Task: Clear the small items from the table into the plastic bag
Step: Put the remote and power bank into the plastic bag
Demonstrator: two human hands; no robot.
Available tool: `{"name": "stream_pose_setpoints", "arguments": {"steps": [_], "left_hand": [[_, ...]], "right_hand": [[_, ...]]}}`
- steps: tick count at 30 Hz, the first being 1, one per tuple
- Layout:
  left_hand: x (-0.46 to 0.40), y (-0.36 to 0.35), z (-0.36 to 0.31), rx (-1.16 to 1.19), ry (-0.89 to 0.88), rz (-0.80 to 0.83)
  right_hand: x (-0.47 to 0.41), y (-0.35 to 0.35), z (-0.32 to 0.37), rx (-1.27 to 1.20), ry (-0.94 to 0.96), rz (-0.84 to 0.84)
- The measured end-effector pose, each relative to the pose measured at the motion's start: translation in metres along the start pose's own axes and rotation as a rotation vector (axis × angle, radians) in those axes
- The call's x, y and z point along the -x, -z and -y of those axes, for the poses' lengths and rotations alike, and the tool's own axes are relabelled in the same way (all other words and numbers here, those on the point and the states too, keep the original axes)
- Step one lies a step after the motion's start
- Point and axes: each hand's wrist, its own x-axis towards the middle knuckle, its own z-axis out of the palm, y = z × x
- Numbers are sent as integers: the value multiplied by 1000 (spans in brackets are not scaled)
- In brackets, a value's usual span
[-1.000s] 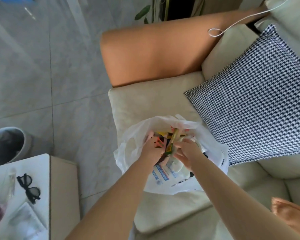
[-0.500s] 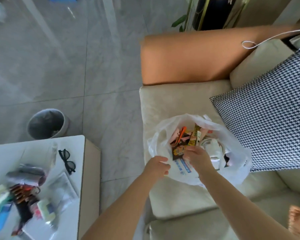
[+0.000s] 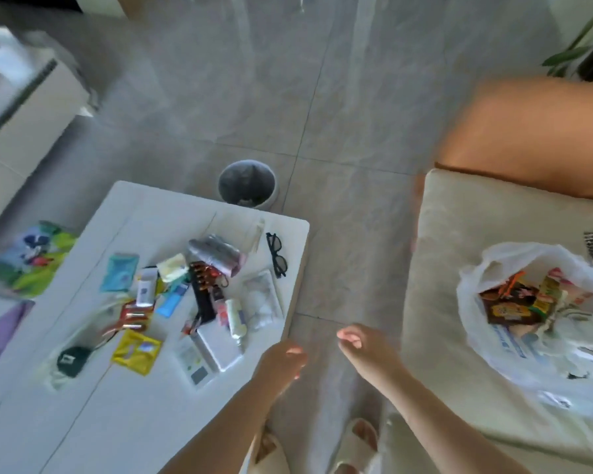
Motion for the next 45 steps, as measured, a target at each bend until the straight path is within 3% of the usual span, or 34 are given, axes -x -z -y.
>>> {"name": "stream_pose_setpoints", "arguments": {"steps": [11,16,23,28,33,38,45], "left_hand": [[9,115,128,241,95,-172],[-6,141,168,407,218,-250],[-55,145,204,465,326,-348],[-105,133,220,345,361,-370],[-143,119,221,380,413,-411],[-158,110,219,340,463,-498],[-167,107,232,302,543,-454]], "right_hand": [[-9,-134,100,283,158,220],[-22,-182,108,396,183,301],[-74,-255,91,578,166,367],[-110,-292,72,775,156,322],[-130,-316,56,923,297,162],[-140,-325,44,897,253,70],[-141,-323,51,804,35,78]]}}
